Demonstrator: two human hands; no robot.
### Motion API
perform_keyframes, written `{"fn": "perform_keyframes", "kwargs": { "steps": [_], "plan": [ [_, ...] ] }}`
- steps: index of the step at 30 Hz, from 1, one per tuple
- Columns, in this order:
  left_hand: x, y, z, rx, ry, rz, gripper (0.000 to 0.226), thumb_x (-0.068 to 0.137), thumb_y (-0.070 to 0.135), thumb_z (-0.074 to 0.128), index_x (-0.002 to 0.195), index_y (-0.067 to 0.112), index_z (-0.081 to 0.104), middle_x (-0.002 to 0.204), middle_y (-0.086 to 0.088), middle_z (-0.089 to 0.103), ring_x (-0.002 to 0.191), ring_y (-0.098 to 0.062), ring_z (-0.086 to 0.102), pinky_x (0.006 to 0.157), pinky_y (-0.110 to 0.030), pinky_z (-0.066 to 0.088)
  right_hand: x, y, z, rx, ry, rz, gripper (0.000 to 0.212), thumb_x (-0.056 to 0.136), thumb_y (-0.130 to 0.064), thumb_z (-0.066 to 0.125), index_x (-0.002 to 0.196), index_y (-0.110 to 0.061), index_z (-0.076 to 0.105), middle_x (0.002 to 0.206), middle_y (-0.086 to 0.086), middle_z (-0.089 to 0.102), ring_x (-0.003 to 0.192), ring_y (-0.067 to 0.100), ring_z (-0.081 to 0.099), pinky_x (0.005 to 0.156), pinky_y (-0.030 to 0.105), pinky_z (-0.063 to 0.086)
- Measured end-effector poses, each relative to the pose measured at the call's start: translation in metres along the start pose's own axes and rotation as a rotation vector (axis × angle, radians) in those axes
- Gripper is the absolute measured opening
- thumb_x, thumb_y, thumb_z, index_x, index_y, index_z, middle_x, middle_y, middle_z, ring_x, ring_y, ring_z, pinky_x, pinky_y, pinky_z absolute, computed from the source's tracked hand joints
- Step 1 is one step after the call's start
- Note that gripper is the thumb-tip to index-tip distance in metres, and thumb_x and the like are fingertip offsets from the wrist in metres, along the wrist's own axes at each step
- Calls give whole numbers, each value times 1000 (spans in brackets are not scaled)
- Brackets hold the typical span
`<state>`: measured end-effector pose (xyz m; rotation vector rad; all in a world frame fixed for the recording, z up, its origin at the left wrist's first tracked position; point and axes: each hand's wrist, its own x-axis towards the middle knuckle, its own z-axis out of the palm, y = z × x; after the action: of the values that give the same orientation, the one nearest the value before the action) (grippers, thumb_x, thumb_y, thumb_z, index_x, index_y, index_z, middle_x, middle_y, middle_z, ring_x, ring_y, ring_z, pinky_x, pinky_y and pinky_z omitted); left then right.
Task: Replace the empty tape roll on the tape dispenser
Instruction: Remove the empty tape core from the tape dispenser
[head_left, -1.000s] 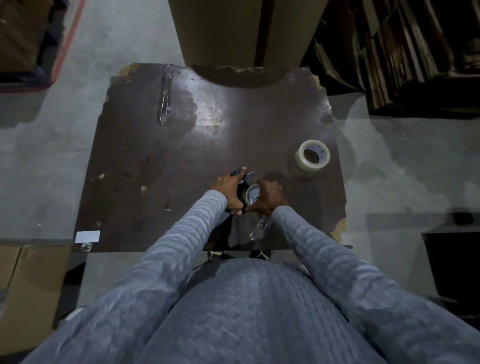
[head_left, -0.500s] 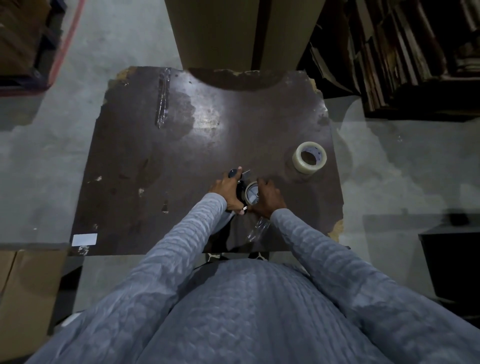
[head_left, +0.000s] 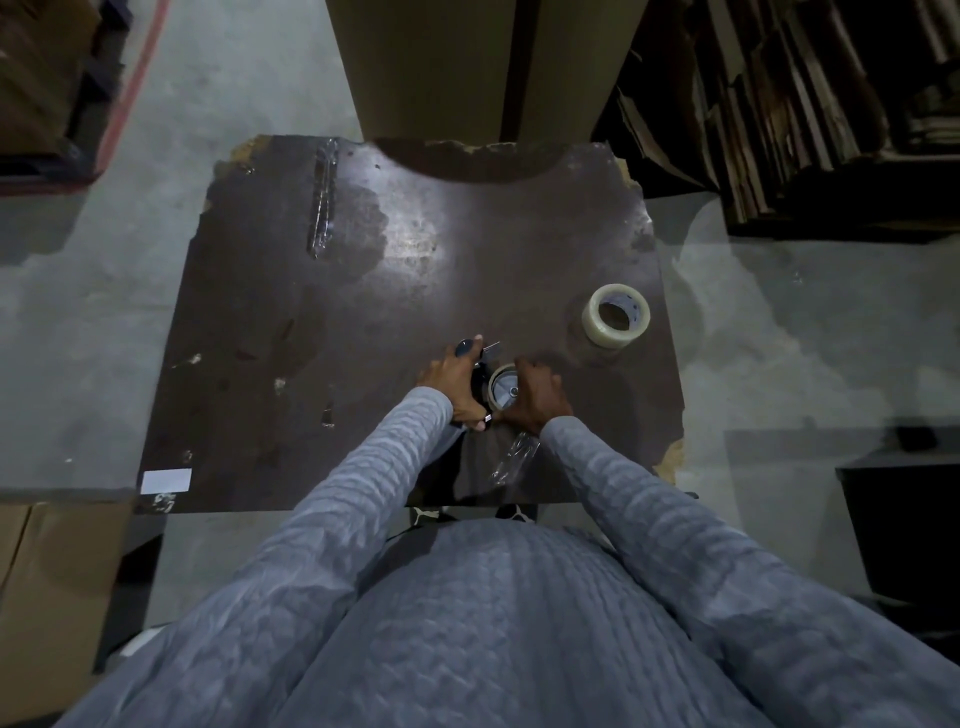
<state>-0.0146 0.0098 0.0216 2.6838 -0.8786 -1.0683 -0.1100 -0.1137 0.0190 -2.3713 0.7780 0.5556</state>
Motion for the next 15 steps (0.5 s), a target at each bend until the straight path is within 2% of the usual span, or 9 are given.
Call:
{"fn": "perform_keyframes", "kwargs": {
  "steps": [3, 6, 11, 15],
  "plan": [
    [0, 0, 0, -13, 6, -3, 138, 51, 35, 91, 158, 36, 4, 160, -14, 25, 138, -46, 42, 105, -52, 45, 0, 2, -3, -22, 0, -16, 87, 67, -37, 88, 140, -15, 46, 138, 16, 56, 129, 40, 53, 107, 43, 46],
    [-1, 2, 1, -28, 6, -22, 138, 51, 36, 90, 158, 36, 2, 160, -15, 24, 136, -47, 44, 104, -52, 47, -1, 4, -4, -34, 4, -16, 93, 69, -42, 85, 147, -23, 38, 143, 13, 49, 131, 41, 52, 108, 48, 47],
    [-2, 3, 2, -58, 15, -30, 138, 54, 36, 89, 159, 33, 0, 160, -17, 23, 136, -48, 43, 105, -50, 48, 0, -4, 2, 19, 43, 69, 107, 74, -53, 78, 155, -18, 19, 149, 17, 35, 131, 47, 49, 105, 51, 45],
    [-3, 4, 1, -62, 12, -37, 137, 55, 36, 88, 159, 34, 0, 160, -16, 23, 137, -49, 42, 107, -52, 48, 1, -7, 4, 42, 61, 45, 84, 77, -46, 78, 141, -11, 37, 141, 19, 44, 129, 46, 51, 105, 51, 47]
  ]
}}
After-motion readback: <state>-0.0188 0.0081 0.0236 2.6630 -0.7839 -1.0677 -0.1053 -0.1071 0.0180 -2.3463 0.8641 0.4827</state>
